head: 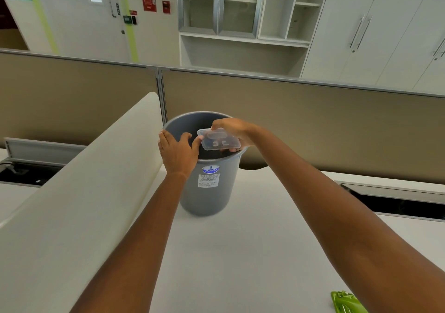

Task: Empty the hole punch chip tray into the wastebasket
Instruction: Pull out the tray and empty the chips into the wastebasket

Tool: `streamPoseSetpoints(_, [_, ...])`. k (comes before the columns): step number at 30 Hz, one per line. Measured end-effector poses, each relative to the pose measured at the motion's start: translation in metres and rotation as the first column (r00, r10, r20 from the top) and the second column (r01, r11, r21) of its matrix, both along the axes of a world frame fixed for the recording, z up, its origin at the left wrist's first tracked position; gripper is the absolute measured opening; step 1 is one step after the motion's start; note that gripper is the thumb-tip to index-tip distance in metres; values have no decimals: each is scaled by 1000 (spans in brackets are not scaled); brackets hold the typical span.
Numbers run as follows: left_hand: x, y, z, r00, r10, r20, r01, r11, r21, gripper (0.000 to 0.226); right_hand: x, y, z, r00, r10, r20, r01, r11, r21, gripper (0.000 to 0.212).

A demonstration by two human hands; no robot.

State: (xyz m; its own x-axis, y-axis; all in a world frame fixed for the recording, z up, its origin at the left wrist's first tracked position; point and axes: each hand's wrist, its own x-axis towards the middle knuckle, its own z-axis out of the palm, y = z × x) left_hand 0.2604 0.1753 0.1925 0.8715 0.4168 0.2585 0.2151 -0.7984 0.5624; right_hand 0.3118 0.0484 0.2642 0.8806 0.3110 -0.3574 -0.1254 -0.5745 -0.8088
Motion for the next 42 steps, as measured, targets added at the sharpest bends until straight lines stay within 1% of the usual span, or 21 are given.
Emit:
streamPoseSetpoints(4, [-3,-2,0,998,-3,55,7,997,-82,42,-1,0,2,999,35,-31,-35,999,16,32])
streamPoseSetpoints(8, [-3,-5,2,994,52,92,-37,987,-156,41,-1,1,2,998,55,-25,-55,998,17,34])
streamPoseSetpoints(14, [-1,-4,4,989,65,132,-51,993,-107,33,-3,-1,4,999,42,-21,-42,999,23,33])
streamPoseSetpoints(18, [-1,-5,9,990,42,137,-34,997,-66,33,-4,0,5,999,20,-26,-18,999,48,36])
streamPoseSetpoints(20, [0,-7,12,989,44,145,-32,996,-80,33,-3,1,5,1000,-14,-15,14,998,57,40])
streamPoseSetpoints(24, [2,-9,16,987,60,150,-38,989,-145,34,-5,1,7,1000,-21,18,20,999,48,30])
streamPoseSetpoints(26, [2,-11,18,983,80,167,-52,985,-167,37,-6,1,7,999,-9,44,7,999,44,28])
streamPoseSetpoints(28, [-1,-15,19,969,106,225,-64,981,-185,42,-8,1,5,998,2,62,-5,999,36,30])
streamPoseSetpoints(31, [-7,-21,20,947,125,295,-78,983,-165,45,-9,2,2,994,15,109,-14,1000,-10,39])
streamPoseSetpoints(33, [-6,-20,18,953,111,281,-77,988,-132,37,-11,2,4,994,20,112,-19,1000,-10,35])
streamPoseSetpoints(35, [-4,-15,16,972,88,216,-75,995,-66,30,-12,1,6,990,12,141,-10,1000,-13,28])
streamPoseSetpoints(37, [-4,-10,12,984,90,156,-85,996,-38,30,-12,1,6,977,15,211,0,998,-68,27])
streamPoseSetpoints(38, [-4,-8,10,988,92,125,-88,995,-36,34,-13,2,5,967,36,254,-5,993,-121,30])
streamPoseSetpoints(40, [-5,-7,7,995,89,47,-88,995,-37,45,-16,6,3,940,123,320,-39,966,-256,33])
streamPoseSetpoints(42, [-5,-8,4,995,92,-22,-93,994,-51,51,-20,8,1,907,248,340,-84,898,-431,31])
